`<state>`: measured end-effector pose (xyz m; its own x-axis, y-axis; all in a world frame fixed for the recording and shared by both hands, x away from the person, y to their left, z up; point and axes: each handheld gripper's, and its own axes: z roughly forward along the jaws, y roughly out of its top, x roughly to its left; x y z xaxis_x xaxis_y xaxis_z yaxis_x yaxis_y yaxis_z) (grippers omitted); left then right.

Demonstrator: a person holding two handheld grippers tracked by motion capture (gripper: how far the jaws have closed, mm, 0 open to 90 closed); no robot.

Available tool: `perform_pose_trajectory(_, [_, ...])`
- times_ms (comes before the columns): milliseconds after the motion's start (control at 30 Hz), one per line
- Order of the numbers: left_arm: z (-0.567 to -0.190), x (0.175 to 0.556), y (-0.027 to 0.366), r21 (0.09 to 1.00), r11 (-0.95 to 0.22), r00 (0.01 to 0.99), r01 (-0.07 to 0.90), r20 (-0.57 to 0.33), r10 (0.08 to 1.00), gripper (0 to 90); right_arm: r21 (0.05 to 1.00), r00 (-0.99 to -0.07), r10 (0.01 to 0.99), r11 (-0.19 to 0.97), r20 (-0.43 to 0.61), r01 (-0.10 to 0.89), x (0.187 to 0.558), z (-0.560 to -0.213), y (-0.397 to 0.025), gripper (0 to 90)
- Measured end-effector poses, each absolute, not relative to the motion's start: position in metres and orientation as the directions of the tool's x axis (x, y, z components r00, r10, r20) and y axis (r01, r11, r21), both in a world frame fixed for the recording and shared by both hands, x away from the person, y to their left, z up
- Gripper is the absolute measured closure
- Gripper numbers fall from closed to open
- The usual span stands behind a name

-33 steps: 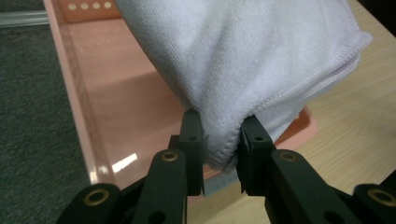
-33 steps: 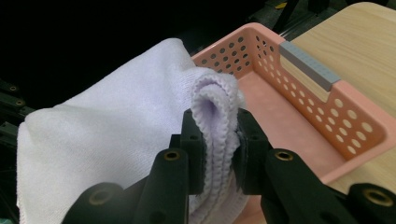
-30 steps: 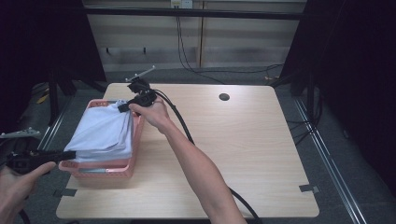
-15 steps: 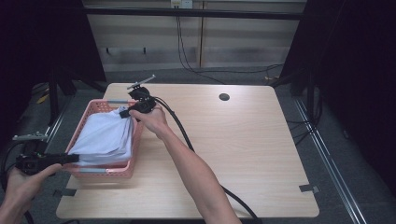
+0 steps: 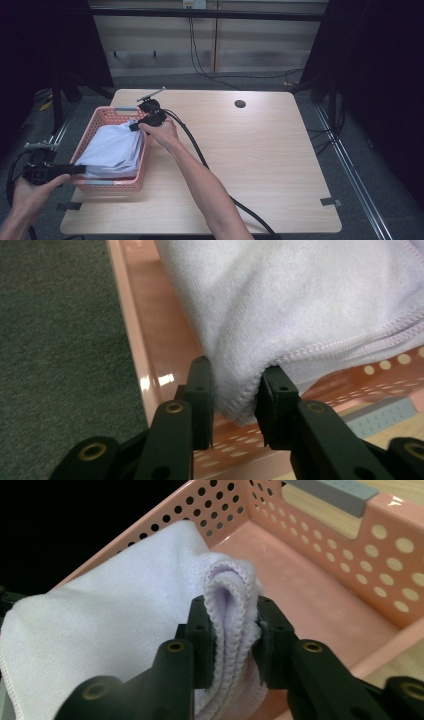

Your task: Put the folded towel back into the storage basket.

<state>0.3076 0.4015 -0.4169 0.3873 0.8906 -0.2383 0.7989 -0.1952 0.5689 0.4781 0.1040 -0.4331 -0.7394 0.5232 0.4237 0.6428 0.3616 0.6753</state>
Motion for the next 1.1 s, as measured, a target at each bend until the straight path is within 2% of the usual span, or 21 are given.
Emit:
perform_pose_trajectory(67, [-0.417,0.307,0.401,0.574,-0.176,0.370,0.799,-0.239,0.898,64.2,0.676,-0.746,0.527,0.376,0.407,0.634,0.477,-0.435,0.106,66.2])
perform_pose_trajectory(133, [-0.416,0.306,0.401,0.578,-0.181,0.377,0.795,-0.238,0.895,57.8,0.669,-0.740,0.534,0.376,0.409,0.641,0.477,-0.437,0.107,58.5])
perform_pose_trajectory(267, [-0.414,0.302,0.400,0.597,-0.176,0.383,0.782,-0.239,0.893,52.3,0.682,-0.739,0.533,0.357,0.413,0.638,0.479,-0.435,0.104,52.6])
perform_pose_trajectory(467, [-0.407,0.292,0.388,0.636,-0.194,0.424,0.747,-0.232,0.875,51.9,0.702,-0.757,0.505,0.352,0.416,0.620,0.476,-0.426,0.098,49.9])
perform_pose_trajectory(733, [-0.400,0.274,0.365,0.712,-0.146,0.449,0.687,-0.257,0.856,51.8,0.755,-0.797,0.450,0.330,0.402,0.567,0.462,-0.414,0.073,49.3])
perform_pose_trajectory(900, [-0.400,0.262,0.336,0.735,-0.152,0.481,0.661,-0.259,0.837,50.5,0.785,-0.819,0.430,0.317,0.381,0.532,0.447,-0.407,0.042,48.9])
perform_pose_trajectory(1100, [-0.402,0.254,0.297,0.762,-0.170,0.527,0.625,-0.252,0.811,49.7,0.806,-0.812,0.456,0.282,0.364,0.520,0.422,-0.405,-0.010,48.5])
